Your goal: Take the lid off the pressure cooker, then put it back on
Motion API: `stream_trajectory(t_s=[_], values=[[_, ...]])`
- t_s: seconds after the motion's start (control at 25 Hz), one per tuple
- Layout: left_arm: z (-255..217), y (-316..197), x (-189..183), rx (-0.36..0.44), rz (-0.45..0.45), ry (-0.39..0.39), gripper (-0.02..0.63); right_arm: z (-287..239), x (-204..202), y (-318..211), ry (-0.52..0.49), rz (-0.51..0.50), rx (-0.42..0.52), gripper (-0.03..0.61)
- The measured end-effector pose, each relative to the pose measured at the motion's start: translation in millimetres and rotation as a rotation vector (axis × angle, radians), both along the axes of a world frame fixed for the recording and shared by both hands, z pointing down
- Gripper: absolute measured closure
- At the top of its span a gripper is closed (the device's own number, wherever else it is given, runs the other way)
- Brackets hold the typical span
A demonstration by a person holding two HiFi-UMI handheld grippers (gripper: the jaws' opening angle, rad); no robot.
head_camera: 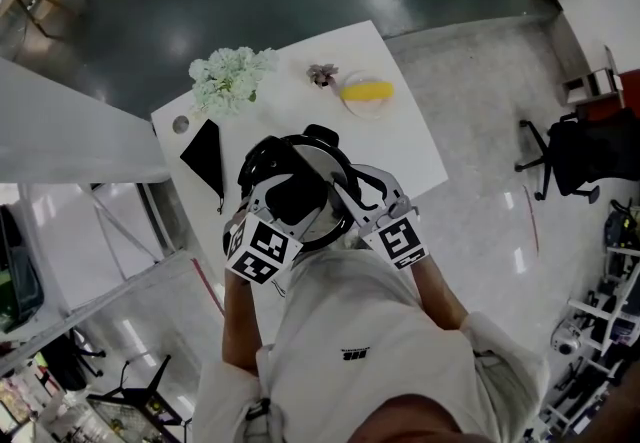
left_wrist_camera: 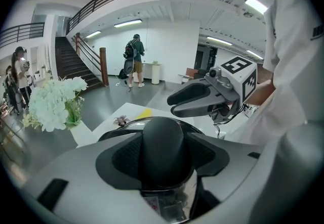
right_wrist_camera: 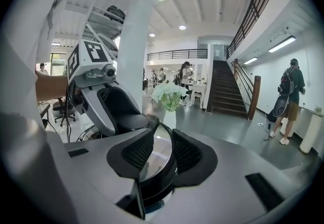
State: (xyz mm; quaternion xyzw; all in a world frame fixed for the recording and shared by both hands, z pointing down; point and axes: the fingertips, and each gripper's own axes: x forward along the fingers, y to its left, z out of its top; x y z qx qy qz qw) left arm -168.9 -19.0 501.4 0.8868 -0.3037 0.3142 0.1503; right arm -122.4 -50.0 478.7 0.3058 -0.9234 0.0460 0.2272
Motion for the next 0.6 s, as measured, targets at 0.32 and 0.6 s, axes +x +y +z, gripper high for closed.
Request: stream_trajectory(t_s=[0.32,0.6], values=[[-4.7,-1.4,1.1,0.013,-0.008,0.009,0.324,-1.2,1.0,-3.0,-0.003,-0.007,0.027,0.46],[-8.3,-2.4,0.6,0.016,-0.028,0.036,0.324,-4.8,2.4,-2.4,-0.002,0.006,0.016,0.462]])
